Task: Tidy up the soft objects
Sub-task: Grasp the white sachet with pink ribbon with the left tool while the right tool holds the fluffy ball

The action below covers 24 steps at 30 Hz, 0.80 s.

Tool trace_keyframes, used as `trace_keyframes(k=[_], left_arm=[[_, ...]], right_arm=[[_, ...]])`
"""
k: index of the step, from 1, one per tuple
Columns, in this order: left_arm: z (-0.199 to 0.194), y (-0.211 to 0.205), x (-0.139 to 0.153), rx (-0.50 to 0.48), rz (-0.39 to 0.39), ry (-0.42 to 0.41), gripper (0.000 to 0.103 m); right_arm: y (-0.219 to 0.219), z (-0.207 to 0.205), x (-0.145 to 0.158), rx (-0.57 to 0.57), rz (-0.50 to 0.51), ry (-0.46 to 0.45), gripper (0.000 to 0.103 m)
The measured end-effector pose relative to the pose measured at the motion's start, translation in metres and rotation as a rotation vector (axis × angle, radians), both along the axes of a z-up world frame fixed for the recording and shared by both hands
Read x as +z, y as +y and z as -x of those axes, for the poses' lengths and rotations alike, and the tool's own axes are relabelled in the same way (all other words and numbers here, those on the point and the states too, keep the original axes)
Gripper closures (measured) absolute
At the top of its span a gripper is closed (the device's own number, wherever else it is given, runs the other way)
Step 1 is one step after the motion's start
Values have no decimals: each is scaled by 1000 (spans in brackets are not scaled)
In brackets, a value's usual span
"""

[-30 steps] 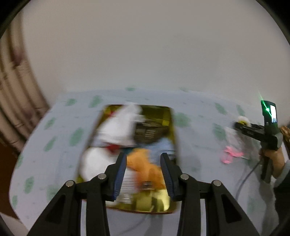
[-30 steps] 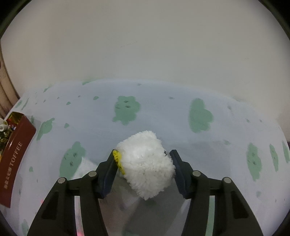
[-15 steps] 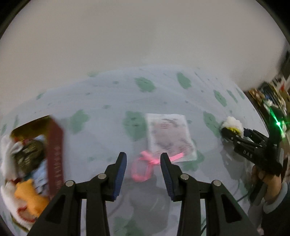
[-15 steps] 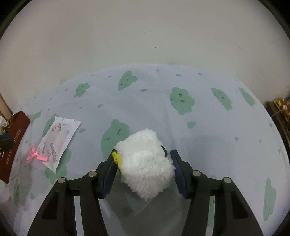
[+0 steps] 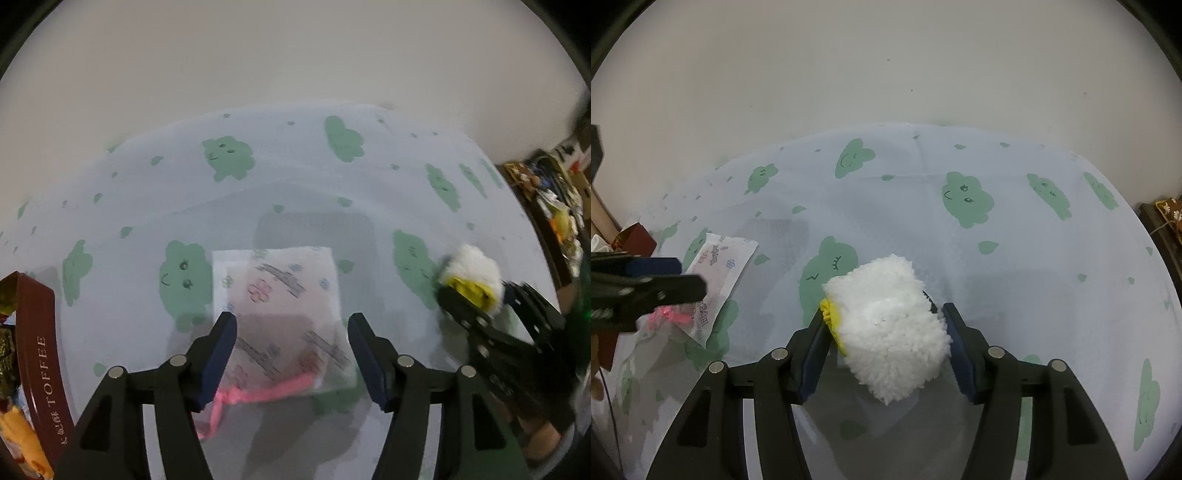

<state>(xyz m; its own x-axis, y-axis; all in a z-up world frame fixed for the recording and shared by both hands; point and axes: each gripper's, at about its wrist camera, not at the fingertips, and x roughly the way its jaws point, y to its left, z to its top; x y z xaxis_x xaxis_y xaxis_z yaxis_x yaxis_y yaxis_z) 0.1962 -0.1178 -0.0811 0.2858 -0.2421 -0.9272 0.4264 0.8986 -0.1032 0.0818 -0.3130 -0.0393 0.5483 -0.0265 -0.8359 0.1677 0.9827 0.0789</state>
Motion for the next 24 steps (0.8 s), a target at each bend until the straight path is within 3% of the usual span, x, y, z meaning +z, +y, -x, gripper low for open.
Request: trace_keyframes(k=[7,16,22,24], left_arm=[[-10,2,-16,32,-10,-3,39],[1,-6,-24,4,-37,-98,26],[2,-1,-27,12,-19,-105,26],[4,0,-25,8,-33,-104,31]], right_arm=[[-1,-1,0,1,-1,1,45],[-2,0,0,-1,-7,-2,45],[-2,0,1,-1,-11,-3,45],[-2,0,1,-1,-11,-3,45]])
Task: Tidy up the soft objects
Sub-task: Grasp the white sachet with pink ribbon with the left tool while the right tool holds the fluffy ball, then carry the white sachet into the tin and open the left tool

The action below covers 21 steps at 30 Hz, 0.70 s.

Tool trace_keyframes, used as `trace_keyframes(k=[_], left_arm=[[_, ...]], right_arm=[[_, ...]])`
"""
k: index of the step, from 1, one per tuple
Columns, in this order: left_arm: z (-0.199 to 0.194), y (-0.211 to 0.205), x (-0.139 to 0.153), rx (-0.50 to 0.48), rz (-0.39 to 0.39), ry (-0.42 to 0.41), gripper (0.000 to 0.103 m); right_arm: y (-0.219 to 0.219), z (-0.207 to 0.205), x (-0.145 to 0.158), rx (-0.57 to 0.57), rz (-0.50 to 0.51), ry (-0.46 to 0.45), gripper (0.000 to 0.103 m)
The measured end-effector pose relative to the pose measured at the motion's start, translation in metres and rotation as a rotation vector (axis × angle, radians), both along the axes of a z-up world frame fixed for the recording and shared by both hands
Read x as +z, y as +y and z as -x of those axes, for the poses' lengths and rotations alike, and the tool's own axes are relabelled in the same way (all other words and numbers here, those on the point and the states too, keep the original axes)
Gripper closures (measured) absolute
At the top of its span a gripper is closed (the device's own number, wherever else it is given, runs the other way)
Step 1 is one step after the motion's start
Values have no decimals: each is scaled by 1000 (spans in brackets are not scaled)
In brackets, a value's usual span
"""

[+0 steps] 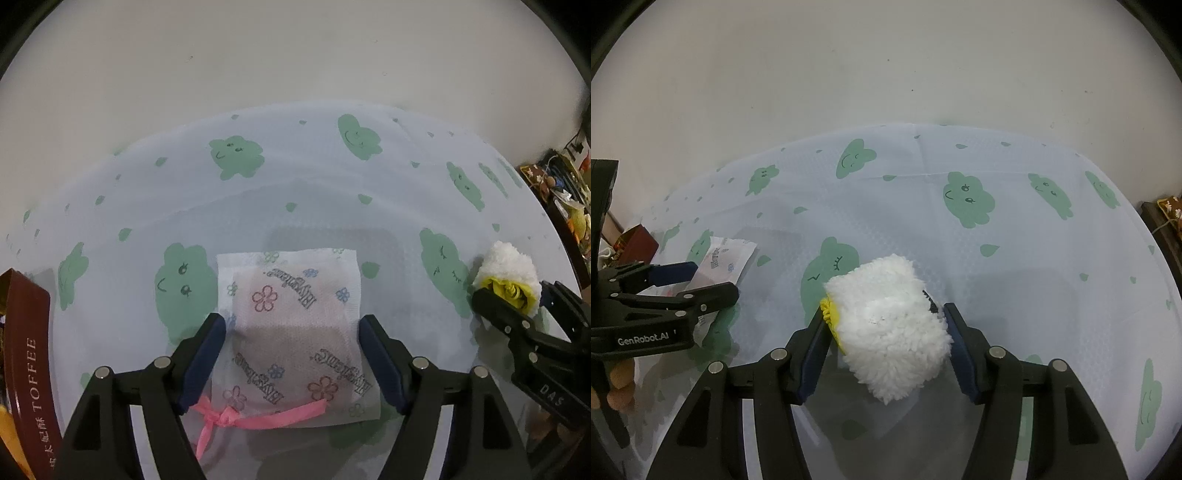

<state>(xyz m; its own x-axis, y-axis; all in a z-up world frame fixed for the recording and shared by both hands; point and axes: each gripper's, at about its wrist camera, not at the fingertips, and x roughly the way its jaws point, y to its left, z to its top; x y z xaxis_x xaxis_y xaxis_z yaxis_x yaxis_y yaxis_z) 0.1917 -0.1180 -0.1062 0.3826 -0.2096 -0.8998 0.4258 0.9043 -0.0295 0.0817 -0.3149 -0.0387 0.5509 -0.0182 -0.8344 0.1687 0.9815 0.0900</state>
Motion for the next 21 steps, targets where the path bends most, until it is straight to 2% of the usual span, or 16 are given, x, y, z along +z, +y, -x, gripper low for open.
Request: trace_keyframes(k=[2,3,5,8,12,18,21], left_arm=[[1,-1,2,-2,-5,-10,52],[2,-1,4,-9,-4,-11,58],[4,1,7,-22,4,-6,77],[8,5,11,-35,13,14,83],[14,12,16,-21,12,20,84],[36,24,36,-9,12,-37,84],[43,32,47,5,17,-52,84]], right_arm=[[0,0,0,1,3,1,45],[-1,0,0,1,2,1,45],[-1,0,0,0,0,0,45],[0,0,-1,0,3,1,45],[0,0,-1,0,4,0,45],[-3,1,0,-4,-28,-11,45],[-5,2,1,-11,-38,-19,49]])
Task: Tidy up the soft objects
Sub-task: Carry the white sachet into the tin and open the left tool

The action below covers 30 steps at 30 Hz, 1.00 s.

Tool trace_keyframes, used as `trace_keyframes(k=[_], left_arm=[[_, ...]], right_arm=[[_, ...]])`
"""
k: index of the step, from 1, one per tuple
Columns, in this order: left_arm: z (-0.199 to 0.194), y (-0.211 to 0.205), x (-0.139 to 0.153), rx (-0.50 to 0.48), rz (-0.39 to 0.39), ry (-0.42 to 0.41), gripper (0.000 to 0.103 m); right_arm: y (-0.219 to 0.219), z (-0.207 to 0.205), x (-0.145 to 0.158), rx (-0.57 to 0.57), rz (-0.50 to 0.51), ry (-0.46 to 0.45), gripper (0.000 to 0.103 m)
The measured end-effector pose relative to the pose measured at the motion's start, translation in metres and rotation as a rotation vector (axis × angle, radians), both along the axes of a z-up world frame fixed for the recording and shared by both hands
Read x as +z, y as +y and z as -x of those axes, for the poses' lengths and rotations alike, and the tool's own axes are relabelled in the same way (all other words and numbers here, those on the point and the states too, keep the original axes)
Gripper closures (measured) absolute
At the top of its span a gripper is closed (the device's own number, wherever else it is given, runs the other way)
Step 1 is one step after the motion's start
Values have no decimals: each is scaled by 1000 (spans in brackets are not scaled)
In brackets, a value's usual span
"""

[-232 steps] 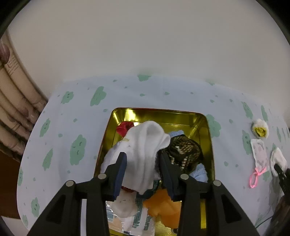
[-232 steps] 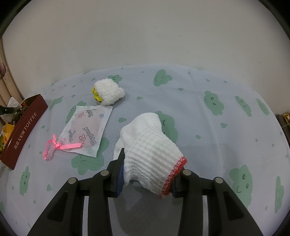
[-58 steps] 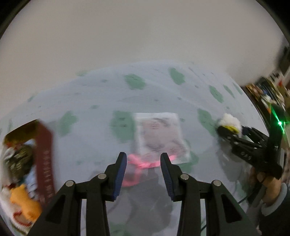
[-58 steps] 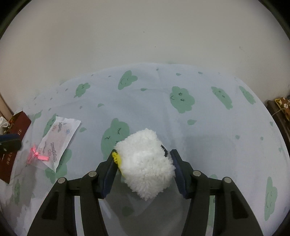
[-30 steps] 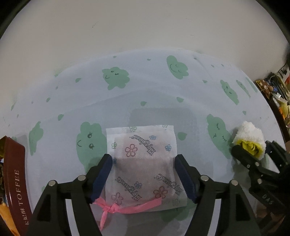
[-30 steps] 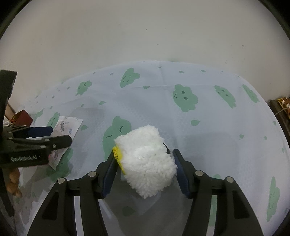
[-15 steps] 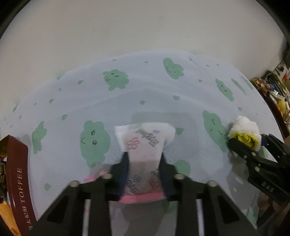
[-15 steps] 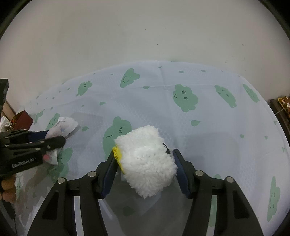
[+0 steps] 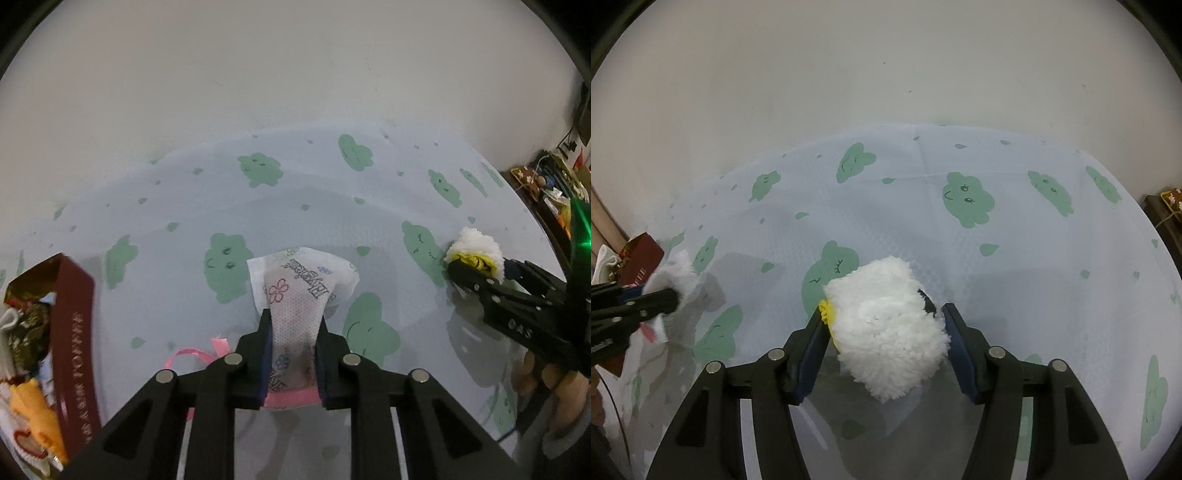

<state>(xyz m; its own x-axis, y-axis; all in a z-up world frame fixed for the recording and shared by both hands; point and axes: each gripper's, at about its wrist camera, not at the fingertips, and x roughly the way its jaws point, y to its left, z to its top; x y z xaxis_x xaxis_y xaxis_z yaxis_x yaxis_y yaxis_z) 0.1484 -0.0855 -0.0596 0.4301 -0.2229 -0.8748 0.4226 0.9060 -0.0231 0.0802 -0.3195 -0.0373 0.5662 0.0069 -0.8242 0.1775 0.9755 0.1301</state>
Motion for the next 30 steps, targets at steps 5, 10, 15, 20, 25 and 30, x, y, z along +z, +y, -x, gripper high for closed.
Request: trace_keyframes(k=[5,10,15,20,25,30], left_arm=[[12,22,24,11,0,-34,84],[18,49,44,50,17,-39,84],[22,82,61,106,18,-55,84],[24,118,73,164,16,-65,84],[22,151,80,231,0,-79,84],[20,181,88,283,-14,-98,84]], right_arm=[[0,0,0,-2,11,0,50],[4,-3,-2,3,42,13,50],[8,-5,-4,6,57,19,49],[7,-5,-4,7,63,21,49],[6,-3,-4,9,65,22,49],[6,-3,-5,11,75,26,49]])
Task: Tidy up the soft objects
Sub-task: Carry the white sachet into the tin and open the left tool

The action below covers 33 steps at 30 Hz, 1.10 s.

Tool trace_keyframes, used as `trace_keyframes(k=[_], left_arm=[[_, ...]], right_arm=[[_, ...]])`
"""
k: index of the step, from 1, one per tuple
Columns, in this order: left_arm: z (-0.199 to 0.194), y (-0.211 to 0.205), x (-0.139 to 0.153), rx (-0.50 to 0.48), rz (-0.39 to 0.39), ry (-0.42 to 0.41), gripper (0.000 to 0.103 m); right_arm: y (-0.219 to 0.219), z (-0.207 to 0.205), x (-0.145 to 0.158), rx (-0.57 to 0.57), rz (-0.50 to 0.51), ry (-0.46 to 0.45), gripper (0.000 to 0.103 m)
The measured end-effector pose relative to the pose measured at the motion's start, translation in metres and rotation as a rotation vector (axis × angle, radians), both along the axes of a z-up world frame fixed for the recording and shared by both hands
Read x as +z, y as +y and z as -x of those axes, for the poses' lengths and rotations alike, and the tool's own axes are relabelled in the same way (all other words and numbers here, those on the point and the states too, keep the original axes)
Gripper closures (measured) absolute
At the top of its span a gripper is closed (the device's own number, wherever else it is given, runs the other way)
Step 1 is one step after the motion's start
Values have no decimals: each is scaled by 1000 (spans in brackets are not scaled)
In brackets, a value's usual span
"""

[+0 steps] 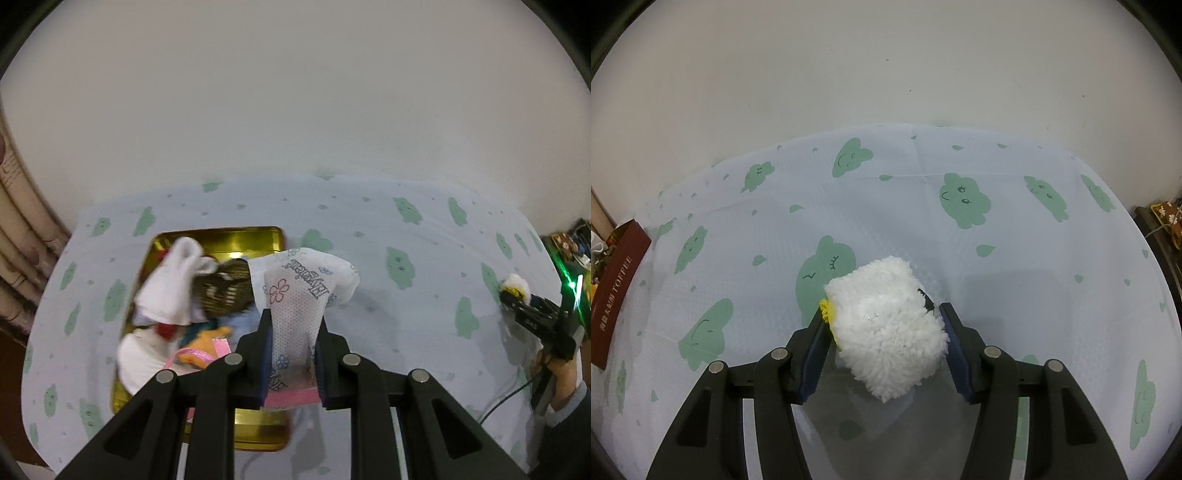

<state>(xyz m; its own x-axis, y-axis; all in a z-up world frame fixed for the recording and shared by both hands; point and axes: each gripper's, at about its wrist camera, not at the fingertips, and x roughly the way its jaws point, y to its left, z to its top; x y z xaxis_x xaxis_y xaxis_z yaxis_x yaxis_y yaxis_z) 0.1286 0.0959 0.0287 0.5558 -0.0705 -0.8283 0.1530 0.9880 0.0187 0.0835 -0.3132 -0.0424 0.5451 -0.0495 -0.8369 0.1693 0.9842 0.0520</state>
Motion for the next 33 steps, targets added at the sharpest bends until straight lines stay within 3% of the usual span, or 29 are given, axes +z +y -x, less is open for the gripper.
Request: trace_keyframes(k=[11,19,33], left_arm=[[-10,51,10,102,9,0,84],[-23,46,-16,73,59,73,84],[-72,51,-54,135,0,103,84]], right_arm=[[1,0,0,1,6,2,48],[0,0,1,0,6,2,48],[-1,-1,0,0,9,3,48]])
